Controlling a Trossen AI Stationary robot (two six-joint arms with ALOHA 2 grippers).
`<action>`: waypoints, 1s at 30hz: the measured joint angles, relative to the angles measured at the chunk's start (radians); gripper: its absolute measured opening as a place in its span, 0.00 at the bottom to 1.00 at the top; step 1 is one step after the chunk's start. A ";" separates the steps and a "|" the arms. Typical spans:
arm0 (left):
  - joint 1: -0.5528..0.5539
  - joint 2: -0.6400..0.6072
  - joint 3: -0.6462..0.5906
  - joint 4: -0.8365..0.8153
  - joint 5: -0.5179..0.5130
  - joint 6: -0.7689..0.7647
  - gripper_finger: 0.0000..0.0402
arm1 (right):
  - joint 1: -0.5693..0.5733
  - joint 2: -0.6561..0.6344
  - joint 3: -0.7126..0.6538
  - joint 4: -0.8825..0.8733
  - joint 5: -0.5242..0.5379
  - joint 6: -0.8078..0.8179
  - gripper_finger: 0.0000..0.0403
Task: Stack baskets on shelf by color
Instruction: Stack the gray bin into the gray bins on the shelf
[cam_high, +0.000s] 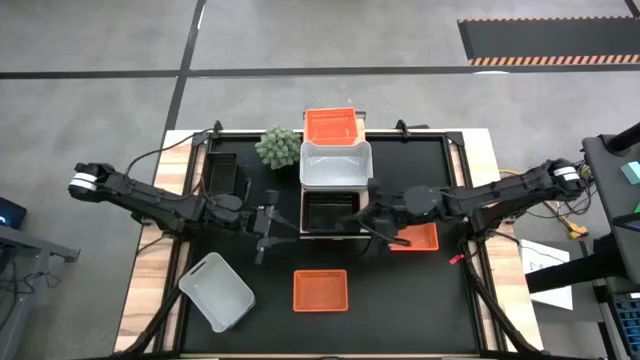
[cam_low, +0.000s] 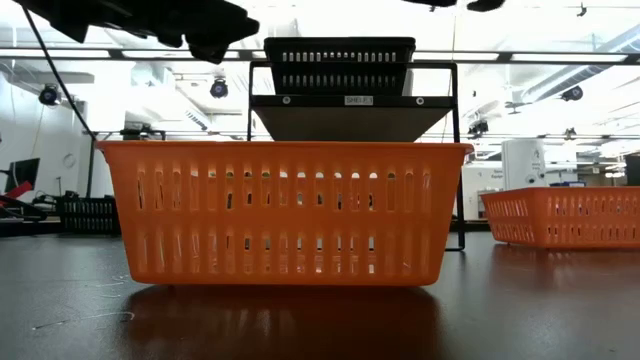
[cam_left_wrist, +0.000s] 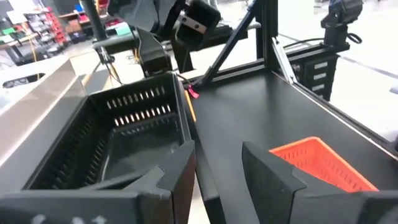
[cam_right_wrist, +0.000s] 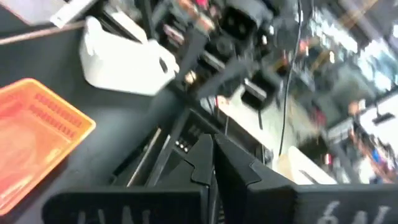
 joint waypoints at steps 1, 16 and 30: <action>0.001 0.009 0.000 0.017 -0.006 0.003 0.29 | -0.011 -0.015 -0.024 0.032 -0.031 -0.011 0.02; 0.005 0.082 0.002 0.100 -0.037 -0.027 0.29 | -0.066 -0.120 -0.100 0.082 -0.073 0.037 0.02; 0.006 0.071 0.002 0.092 -0.113 -0.131 0.29 | -0.066 -0.127 -0.100 0.051 -0.065 0.128 0.03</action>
